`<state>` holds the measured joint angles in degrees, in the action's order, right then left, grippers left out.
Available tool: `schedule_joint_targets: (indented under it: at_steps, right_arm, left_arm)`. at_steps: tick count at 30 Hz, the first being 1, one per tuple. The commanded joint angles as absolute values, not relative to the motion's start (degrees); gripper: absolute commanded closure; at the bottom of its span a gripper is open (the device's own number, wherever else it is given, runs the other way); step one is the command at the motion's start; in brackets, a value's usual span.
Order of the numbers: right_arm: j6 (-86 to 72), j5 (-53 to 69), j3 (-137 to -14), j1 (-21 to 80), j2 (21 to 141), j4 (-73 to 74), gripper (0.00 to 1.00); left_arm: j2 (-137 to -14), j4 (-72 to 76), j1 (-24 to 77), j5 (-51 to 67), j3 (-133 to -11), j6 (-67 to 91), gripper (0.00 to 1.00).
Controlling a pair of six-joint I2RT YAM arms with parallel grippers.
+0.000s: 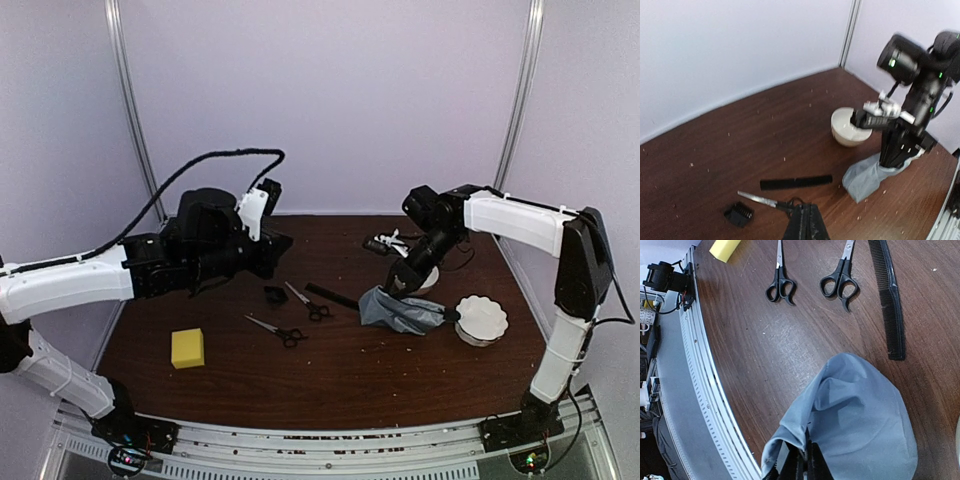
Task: Sort the hair-cutting tools
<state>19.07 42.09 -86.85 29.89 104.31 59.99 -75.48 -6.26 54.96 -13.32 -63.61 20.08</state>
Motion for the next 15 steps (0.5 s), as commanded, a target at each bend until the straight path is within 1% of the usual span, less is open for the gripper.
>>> schedule_joint_targets:
  at_steps: [1,4,7,9,11,13,15]
  right_arm:
    - [19.3,45.8,-87.1,29.9,100.3,61.3,1.00]
    - [21.1,48.0,-88.8,30.9,98.4,64.2,1.00]
    - [21.9,47.2,-91.5,32.8,95.9,66.3,1.00]
    - [21.7,45.9,-92.3,34.2,94.7,66.6,1.00]
    - [20.2,41.4,-92.5,35.0,95.1,65.9,1.00]
    - [17.4,35.8,-91.5,34.7,96.9,64.4,1.00]
    - [15.4,33.4,-90.5,33.7,99.4,64.2,1.00]
  left_arm:
    - [-73.9,-4.6,55.8,-9.9,-59.5,24.5,0.97]
    - [-73.2,-3.6,57.3,-11.9,-56.0,25.4,0.83]
    - [-71.7,-2.1,57.6,-13.4,-52.1,27.3,0.76]
    - [-70.7,-0.9,57.7,-14.0,-50.3,27.7,0.73]
    - [-70.5,-0.3,57.7,-14.4,-49.3,28.0,0.70]
    - [-71.1,0.5,57.7,-13.0,-48.7,28.2,0.70]
    - [-72.1,0.9,57.7,-10.6,-48.5,28.8,0.70]
